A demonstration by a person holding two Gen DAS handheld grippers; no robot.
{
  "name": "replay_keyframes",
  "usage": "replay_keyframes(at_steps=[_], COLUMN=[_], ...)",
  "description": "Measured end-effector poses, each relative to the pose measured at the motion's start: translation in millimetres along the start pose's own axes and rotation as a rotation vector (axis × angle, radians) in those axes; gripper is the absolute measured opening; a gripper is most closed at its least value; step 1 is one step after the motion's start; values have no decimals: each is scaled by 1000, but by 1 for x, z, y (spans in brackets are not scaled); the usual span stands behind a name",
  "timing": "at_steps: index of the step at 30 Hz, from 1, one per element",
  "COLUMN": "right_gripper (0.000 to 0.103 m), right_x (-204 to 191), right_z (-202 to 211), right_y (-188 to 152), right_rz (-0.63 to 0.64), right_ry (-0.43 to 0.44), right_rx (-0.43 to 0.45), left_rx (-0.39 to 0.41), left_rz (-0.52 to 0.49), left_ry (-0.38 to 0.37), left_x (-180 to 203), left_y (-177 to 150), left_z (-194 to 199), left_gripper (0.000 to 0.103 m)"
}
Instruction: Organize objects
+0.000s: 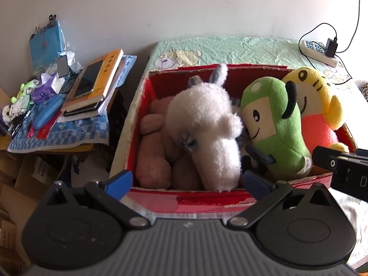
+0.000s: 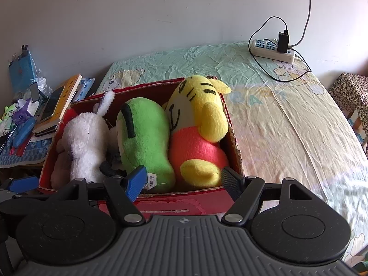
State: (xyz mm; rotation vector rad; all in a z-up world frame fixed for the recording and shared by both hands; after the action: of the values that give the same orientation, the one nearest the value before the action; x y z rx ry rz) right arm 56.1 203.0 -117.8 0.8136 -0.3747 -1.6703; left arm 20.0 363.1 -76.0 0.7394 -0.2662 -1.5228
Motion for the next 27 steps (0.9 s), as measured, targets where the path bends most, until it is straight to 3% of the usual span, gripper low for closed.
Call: replay_keyframes(at_steps=[27], right_gripper=[74], right_x=[-8], right_z=[4], right_y=[5], right_rz=[38], right_ry=[-14], right_rx=[28], left_rx=[28], left_rz=[18], left_ry=[5], left_x=[-8], left_y=[3], left_z=[2], left_gripper=[103])
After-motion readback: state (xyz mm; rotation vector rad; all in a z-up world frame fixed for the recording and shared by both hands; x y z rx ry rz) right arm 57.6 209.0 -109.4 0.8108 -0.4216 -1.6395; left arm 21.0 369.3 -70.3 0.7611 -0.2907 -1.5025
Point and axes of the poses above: each gripper's, at about its wrist camera, not at the fingertips, and z roughly against the way its jaws point, x to its right, y to its top, the point moved 8 cm from there along -z, roughly the way its jaws point, and after that the axes turned 13 degrees about y, right-handed, at the moved point
